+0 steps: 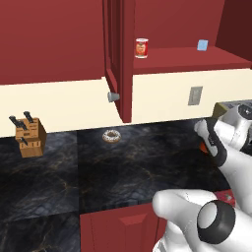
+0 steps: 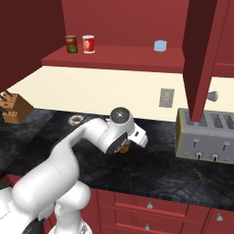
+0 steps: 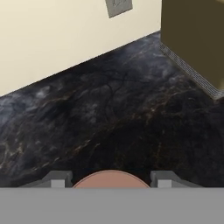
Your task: Pick the cans from the counter and place them in their designated side in the cabinet.
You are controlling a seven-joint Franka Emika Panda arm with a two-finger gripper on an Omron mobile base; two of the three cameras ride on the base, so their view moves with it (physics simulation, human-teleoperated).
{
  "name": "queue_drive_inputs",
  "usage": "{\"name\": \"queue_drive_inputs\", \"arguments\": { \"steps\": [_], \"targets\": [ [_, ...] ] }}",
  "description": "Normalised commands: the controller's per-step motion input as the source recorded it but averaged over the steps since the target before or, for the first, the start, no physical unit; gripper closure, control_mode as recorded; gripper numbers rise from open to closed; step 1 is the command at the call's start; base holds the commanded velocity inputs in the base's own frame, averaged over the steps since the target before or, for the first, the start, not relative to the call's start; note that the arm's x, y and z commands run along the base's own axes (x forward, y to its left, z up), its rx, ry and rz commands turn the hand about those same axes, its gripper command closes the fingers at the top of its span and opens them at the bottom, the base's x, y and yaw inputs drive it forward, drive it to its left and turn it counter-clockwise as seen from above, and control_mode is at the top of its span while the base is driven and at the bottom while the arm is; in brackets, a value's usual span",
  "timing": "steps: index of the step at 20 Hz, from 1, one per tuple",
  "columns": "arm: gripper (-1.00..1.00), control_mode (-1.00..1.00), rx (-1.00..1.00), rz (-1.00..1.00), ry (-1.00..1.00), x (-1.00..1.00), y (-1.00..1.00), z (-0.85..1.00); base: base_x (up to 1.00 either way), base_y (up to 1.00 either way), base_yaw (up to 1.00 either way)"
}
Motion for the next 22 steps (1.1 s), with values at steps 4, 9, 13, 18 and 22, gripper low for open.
{"name": "queue_drive_inputs", "arguments": {
  "steps": [4, 9, 13, 18, 22],
  "targets": [
    [1.00, -1.00, 0.00, 0.00, -0.05, -0.19, 0.14, 0.20, 0.00, 0.00, 0.00],
    [1.00, -1.00, 0.00, 0.00, -0.05, -0.23, 0.18, 0.19, 0.00, 0.00, 0.00],
    [1.00, -1.00, 0.00, 0.00, -0.06, -0.25, 0.17, 0.28, 0.00, 0.00, 0.00],
    [1.00, -1.00, 0.00, 0.00, -0.06, -0.23, 0.12, 0.34, 0.00, 0.00, 0.00],
    [1.00, -1.00, 0.00, 0.00, -0.05, -0.23, 0.10, 0.33, 0.00, 0.00, 0.00]
  ]
}}
